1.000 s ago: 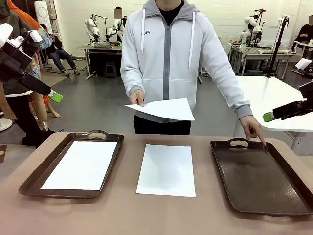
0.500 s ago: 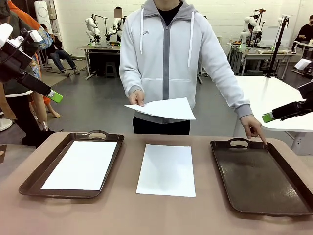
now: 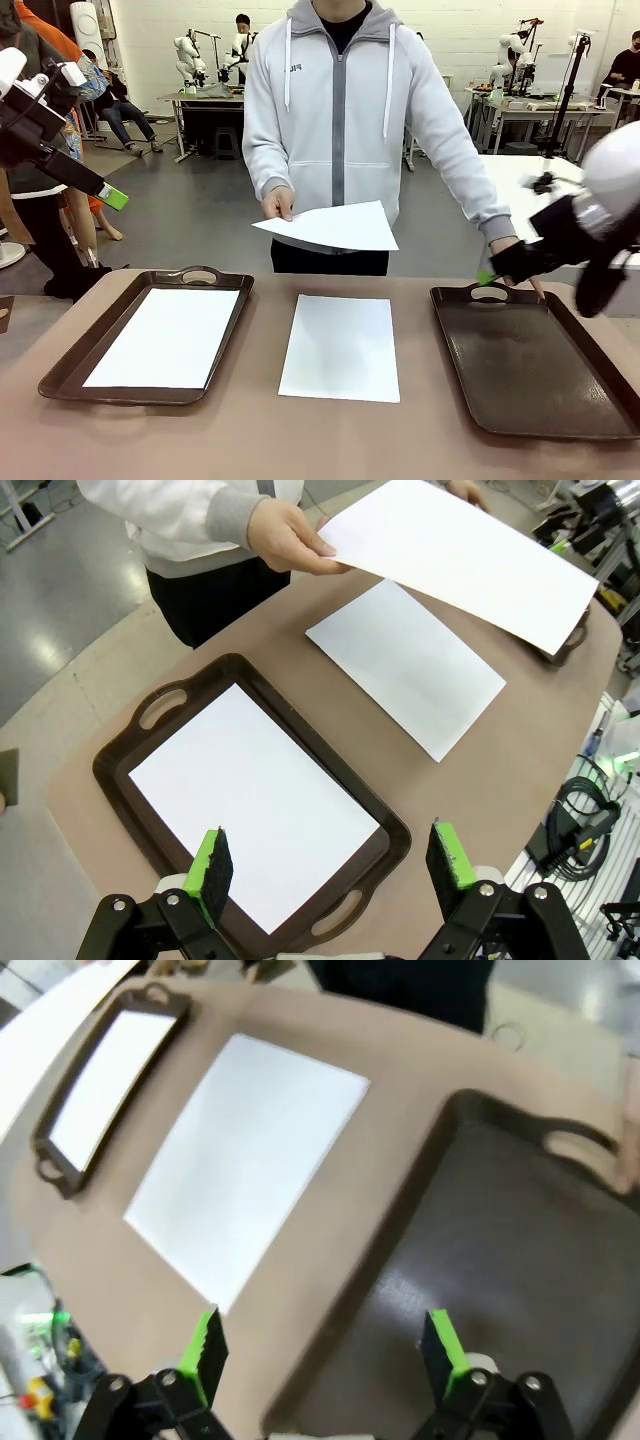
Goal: Sort the A4 documents.
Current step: Receive the A4 Paper.
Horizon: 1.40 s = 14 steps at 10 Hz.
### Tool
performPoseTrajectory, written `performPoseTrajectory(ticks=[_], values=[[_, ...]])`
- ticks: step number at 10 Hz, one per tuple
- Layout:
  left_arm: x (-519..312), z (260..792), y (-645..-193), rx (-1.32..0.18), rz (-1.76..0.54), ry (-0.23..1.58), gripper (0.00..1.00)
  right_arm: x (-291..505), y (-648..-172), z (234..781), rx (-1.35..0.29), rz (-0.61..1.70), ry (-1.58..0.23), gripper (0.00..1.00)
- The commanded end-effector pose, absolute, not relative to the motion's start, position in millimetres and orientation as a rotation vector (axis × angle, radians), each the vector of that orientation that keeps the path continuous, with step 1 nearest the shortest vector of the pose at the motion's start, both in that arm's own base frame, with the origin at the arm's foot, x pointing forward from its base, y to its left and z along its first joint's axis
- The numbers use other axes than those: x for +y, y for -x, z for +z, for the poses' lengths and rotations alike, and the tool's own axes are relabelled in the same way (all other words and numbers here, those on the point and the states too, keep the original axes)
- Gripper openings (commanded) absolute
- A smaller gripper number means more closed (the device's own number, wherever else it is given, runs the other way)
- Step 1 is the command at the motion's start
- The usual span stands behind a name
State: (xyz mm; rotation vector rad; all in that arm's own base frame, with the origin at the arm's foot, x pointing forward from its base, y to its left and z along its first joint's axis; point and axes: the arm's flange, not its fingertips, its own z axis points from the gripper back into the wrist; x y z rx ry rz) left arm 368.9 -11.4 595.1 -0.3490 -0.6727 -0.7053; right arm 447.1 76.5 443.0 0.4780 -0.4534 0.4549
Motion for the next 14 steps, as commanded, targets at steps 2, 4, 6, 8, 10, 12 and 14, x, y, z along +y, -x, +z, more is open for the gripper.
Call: performPoseTrajectory(ticks=[2,4,6,8,10,12,14], values=[[-11.4,594.8,-370.6,-0.68,-0.699,0.354,1.0,104.5,-494.3,442.9,-0.345,0.333,-0.679,1.0],[-11.4,594.8,-370.6,-0.68,-0.699,0.354,1.0,114.9,-509.3,443.0,-0.296,0.213,-0.8,1.0],[-11.4,594.8,-370.6,-0.68,-0.699,0.354,1.0,119.5,-518.8,440.4,-0.24,0.115,-0.873,1.0],[-11.4,594.8,-370.6,-0.68,-0.699,0.354,1.0,130.2,-521.4,433.1,-0.144,-0.016,-0.966,1.0],[-11.4,594.8,-370.6,-0.68,-0.699,0.354,1.0,140.0,-522.8,435.7,-0.092,-0.048,-1.044,1.0],[-11.4,594.8,-370.6,-0.68,-0.699,0.354,1.0,143.7,-523.1,438.2,-0.047,-0.064,-1.11,1.0],[-11.4,594.8,-370.6,-0.68,-0.699,0.354,1.0,143.7,-529.1,437.1,-0.013,-0.089,-1.186,1.0]])
